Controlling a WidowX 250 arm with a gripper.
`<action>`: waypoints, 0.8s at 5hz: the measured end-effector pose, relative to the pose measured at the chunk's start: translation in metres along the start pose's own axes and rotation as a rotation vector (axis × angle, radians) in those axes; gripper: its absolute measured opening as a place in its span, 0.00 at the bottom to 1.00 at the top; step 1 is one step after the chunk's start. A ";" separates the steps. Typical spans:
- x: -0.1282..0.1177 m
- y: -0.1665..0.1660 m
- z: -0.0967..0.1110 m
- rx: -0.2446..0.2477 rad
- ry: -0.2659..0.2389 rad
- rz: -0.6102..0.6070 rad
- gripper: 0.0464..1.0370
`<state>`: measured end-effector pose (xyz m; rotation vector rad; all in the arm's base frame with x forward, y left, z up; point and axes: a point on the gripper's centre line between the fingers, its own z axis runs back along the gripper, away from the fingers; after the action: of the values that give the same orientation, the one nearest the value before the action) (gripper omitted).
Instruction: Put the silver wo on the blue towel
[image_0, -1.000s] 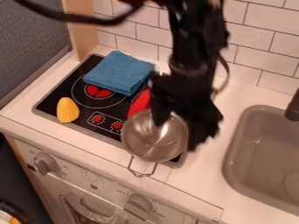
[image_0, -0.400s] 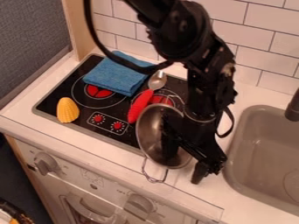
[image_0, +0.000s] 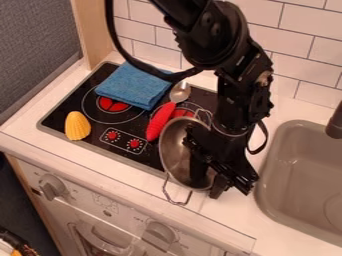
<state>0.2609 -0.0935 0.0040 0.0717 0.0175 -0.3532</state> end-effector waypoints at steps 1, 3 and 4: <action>-0.002 -0.002 0.003 0.023 0.015 -0.023 0.26; -0.002 -0.001 0.036 -0.002 -0.051 -0.034 0.03; -0.004 0.008 0.045 -0.017 -0.046 -0.017 0.02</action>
<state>0.2600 -0.0877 0.0493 0.0469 -0.0246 -0.3720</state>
